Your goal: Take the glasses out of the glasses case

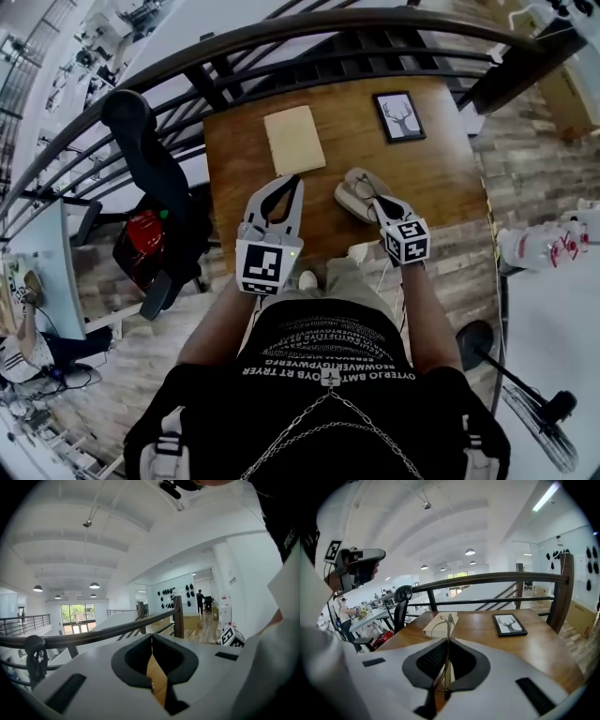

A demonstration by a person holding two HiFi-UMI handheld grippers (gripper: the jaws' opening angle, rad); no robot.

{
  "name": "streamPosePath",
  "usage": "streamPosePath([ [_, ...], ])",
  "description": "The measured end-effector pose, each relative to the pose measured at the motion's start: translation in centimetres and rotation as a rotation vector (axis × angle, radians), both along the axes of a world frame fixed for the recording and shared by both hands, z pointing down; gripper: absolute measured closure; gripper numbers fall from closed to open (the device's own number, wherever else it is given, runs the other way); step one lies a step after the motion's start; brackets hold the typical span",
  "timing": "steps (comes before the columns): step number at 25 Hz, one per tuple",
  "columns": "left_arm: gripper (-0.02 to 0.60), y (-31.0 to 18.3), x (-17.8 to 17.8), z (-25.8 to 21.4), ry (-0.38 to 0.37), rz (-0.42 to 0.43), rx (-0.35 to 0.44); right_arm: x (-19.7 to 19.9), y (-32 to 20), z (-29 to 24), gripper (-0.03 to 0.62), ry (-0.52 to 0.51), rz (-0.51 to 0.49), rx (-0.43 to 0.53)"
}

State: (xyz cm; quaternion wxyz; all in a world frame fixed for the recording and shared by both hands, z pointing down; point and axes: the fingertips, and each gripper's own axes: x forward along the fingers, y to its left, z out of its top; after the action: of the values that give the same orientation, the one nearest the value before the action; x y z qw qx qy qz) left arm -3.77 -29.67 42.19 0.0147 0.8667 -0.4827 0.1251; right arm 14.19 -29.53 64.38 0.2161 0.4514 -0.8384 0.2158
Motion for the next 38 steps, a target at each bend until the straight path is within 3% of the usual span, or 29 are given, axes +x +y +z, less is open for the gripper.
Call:
streamPosePath([
  [18, 0.552, 2.0, -2.0, -4.9, 0.024, 0.018, 0.083, -2.6, 2.6, -16.4, 0.569, -0.035, 0.004, 0.298],
  [32, 0.552, 3.5, -3.6, -8.2, 0.026, 0.027, 0.16, -4.2, 5.3, -26.1, 0.569, -0.074, -0.006, 0.438],
  [38, 0.552, 4.3, -3.4, -8.2, 0.03, 0.043, 0.157, -4.3, 6.1, -27.0, 0.569, -0.064, -0.007, 0.449],
])
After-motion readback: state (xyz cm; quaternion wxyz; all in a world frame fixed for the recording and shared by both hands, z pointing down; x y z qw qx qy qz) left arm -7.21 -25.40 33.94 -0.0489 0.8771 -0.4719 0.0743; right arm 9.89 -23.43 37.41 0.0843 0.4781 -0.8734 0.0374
